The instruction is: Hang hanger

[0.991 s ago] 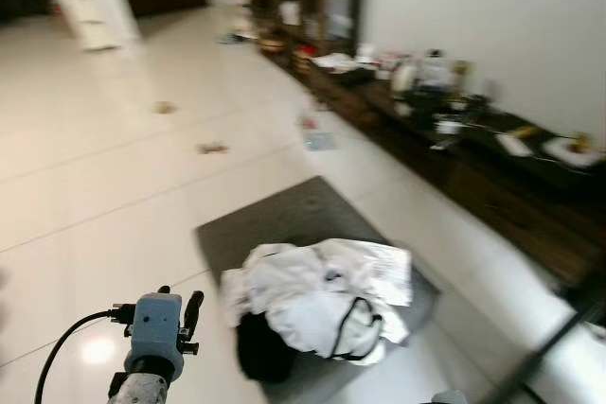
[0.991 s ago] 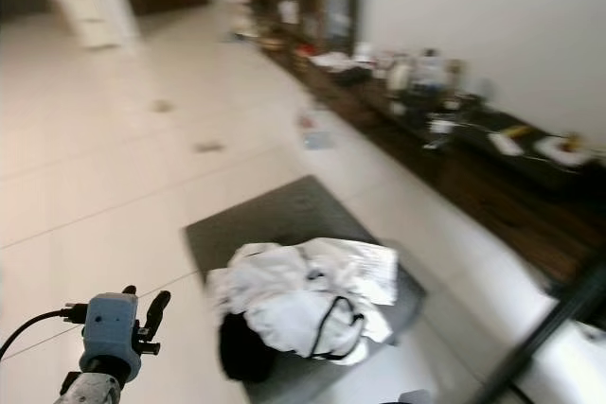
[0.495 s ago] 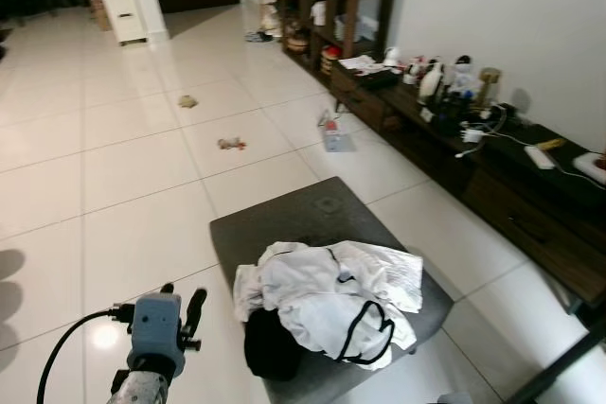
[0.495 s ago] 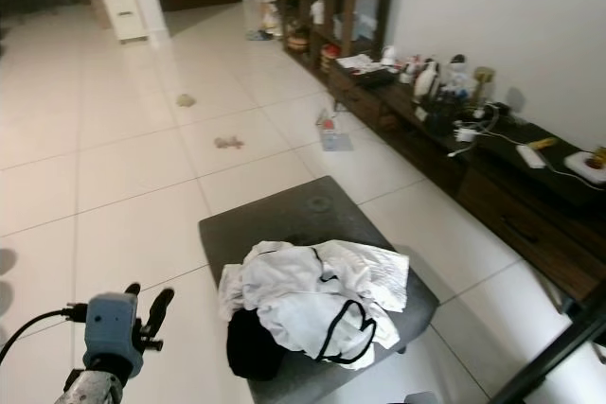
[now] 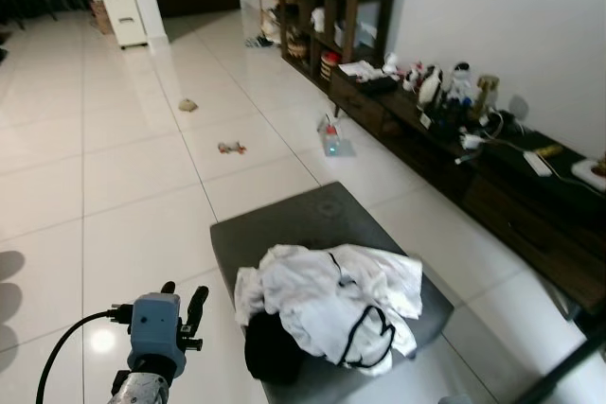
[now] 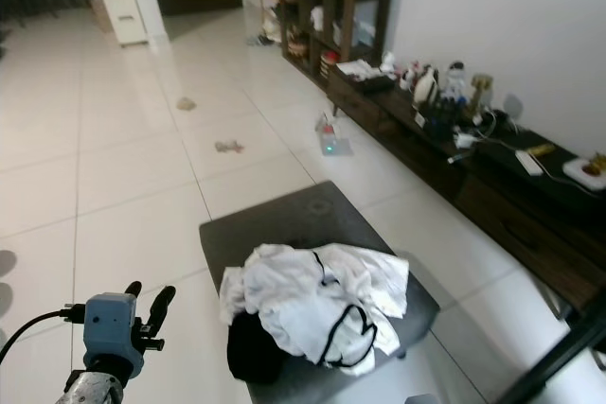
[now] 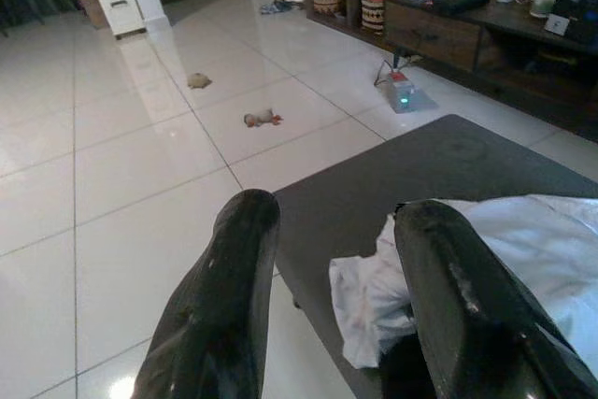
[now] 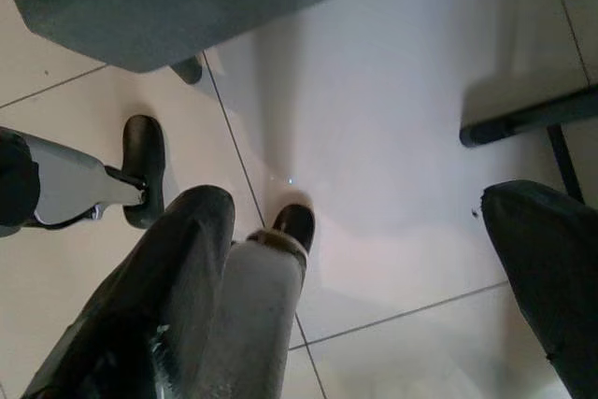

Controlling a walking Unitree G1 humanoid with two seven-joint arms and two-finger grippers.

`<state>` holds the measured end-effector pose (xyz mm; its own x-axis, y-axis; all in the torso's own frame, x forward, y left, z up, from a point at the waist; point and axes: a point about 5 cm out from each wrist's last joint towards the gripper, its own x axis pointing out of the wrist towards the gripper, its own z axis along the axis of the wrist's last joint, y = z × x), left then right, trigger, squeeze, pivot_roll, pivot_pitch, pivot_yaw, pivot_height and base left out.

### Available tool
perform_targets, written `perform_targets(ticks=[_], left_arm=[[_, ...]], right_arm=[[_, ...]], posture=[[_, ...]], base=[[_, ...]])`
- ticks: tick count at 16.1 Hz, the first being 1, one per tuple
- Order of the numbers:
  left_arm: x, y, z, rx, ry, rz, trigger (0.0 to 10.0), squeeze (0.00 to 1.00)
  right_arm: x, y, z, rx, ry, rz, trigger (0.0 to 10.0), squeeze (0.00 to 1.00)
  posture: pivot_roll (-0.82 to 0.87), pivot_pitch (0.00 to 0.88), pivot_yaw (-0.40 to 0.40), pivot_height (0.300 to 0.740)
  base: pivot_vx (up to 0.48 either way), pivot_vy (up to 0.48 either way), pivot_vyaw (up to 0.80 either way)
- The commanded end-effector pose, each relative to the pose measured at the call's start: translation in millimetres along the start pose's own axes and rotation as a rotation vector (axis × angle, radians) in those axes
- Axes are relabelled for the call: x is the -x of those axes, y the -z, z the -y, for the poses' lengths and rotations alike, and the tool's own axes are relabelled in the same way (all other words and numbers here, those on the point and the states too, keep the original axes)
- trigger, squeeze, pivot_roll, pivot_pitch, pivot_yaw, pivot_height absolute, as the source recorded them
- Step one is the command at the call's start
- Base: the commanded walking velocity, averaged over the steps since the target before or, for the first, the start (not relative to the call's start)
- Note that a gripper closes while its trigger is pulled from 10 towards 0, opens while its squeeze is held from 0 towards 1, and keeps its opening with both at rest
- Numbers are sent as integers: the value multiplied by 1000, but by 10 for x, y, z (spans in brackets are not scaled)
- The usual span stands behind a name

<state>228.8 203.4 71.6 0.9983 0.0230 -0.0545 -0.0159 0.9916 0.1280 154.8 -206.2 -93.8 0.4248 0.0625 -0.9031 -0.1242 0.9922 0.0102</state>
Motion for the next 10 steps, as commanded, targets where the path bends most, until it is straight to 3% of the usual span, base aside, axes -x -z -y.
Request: perform_targets(ticks=[1,4,7,10], left_arm=[[-6,13,-11,-9,2,-7,10000,0],[-21,8,7,-11,8,-7,10000,0],[-35,8,12,-17,15,-13,10000,0],[-75,16,21,-28,27,-26,10000,0]], right_arm=[[0,-18,1,22,-5,7,10000,0],[0,-18,1,36,-5,1,10000,0],[-1,-12,-2,14,-4,2,10000,0],[-2,-15,-6,14,-7,2,10000,0]], posture=[[26,0,-20,740],[28,3,-19,740],[28,8,-19,740],[27,14,-19,740]], base=[[251,0,0],[296,0,452],[304,0,0],[0,0,0]])
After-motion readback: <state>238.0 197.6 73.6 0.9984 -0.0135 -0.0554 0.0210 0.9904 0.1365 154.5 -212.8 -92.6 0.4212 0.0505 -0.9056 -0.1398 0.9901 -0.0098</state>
